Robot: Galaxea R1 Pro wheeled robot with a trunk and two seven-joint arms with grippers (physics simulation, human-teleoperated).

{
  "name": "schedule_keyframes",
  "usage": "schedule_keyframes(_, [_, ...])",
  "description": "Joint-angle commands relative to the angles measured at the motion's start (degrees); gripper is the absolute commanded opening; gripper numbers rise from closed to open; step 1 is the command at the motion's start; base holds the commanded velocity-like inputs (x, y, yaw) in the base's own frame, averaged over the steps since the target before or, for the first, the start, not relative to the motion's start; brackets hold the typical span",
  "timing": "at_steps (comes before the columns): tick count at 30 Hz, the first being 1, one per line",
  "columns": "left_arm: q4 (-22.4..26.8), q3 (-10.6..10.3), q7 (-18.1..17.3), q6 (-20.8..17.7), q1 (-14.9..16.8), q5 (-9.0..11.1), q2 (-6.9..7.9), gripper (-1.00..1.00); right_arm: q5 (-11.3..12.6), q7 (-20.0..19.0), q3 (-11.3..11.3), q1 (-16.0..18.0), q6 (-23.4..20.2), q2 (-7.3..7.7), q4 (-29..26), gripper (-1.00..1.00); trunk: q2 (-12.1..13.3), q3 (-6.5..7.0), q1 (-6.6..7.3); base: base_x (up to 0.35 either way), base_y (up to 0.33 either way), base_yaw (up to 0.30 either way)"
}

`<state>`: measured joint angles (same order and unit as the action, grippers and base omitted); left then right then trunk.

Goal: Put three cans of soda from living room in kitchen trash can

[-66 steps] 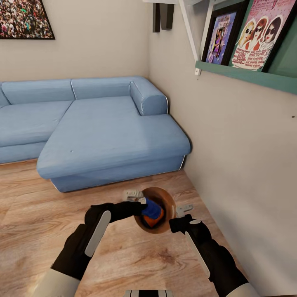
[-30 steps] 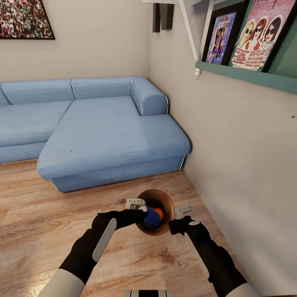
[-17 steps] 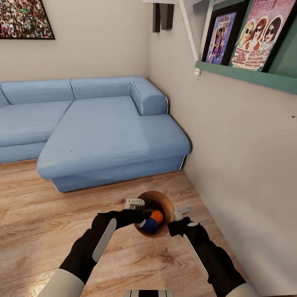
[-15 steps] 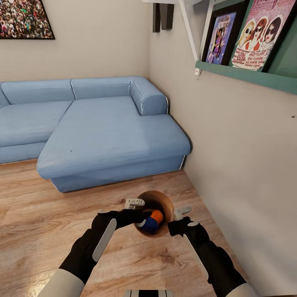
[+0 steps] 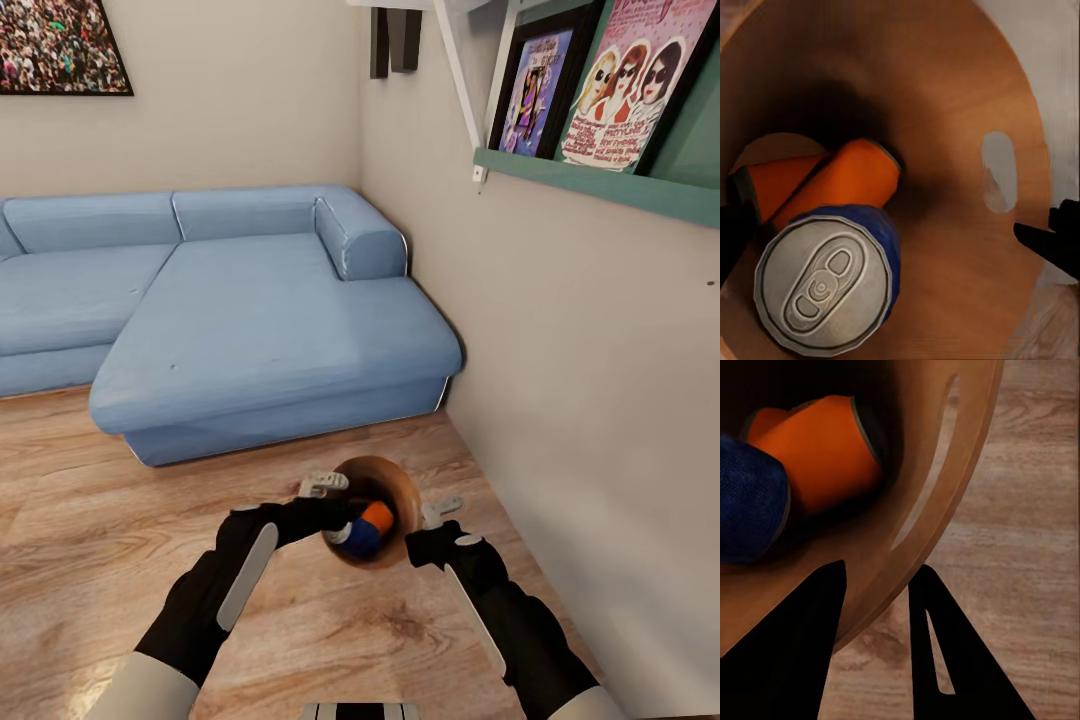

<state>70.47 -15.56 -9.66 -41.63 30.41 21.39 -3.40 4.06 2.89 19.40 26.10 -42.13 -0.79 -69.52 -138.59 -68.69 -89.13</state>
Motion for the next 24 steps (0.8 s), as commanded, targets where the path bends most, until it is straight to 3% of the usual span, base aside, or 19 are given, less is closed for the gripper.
schedule_keyframes(1, [2.52, 0.1, -0.08, -0.42, -0.02, 0.13, 0.05, 1.0, 0.42, -0.07, 0.03, 0.0, 0.03, 0.0, 0.0, -1.0, 0.0, 0.0, 0.0, 0.0, 0.0, 0.0])
schedule_keyframes(4, [9.15, 0.33, -0.27, -2.73, -0.09, 0.32, 0.18, 1.0, 0.42, -0.08, 0.03, 0.0, 0.03, 0.0, 0.0, -1.0, 0.0, 0.0, 0.0, 0.0, 0.0, 0.0])
schedule_keyframes(9, [12.2, 0.57, -0.34, -3.62, -0.49, 0.24, 1.8, 1.0, 0.42, -0.06, -0.05, 0.0, 0.03, 0.0, 0.0, -1.0, 0.0, 0.0, 0.0, 0.0, 0.0, 0.0])
schedule_keyframes(13, [12.64, 0.79, -0.05, -2.87, -0.73, 0.3, 5.94, 1.0, 0.42, -0.08, -0.34, 0.0, 0.03, 0.07, 0.0, -1.0, 0.0, 0.0, 0.0, 0.0, 0.0, 0.0])
schedule_keyframes(15, [12.55, 0.85, 0.2, -0.39, -0.88, 0.12, 7.55, 1.0, 0.44, -0.08, -0.43, 0.0, 0.03, 0.08, -0.02, -1.0, 0.0, 0.0, 0.0, 0.0, 0.0, 0.0])
schedule_keyframes(17, [12.42, 0.86, 0.35, 1.47, -1.38, -0.01, 8.26, 1.0, 0.47, -0.08, -0.46, 0.0, 0.03, 0.08, -0.03, -1.0, 0.0, 0.0, 0.0, 0.0, 0.0, 0.0])
schedule_keyframes(18, [12.19, 0.87, 0.66, 4.2, -2.83, -0.15, 9.49, 1.0, 0.48, -0.08, -0.51, 0.0, 0.03, 0.1, -0.05, -1.0, 0.0, 0.0, 0.0, 0.0, 0.0, 0.0])
schedule_keyframes(21, [11.93, 0.98, 1.53, 7.37, -4.83, -0.24, 11.09, 1.0, 0.5, -0.08, -0.61, 0.0, 0.03, 0.14, -0.07, -1.0, 0.0, 0.0, 0.0, 0.0, 0.0, 0.0])
schedule_keyframes(24, [10.31, 2.84, 3.57, 13.41, -7.87, -0.35, 12.53, 1.0, 0.51, -0.12, -0.71, 0.0, 0.03, 0.19, -0.1, -1.0, 0.0, 0.0, 0.0, 0.0, 0.0, 0.0])
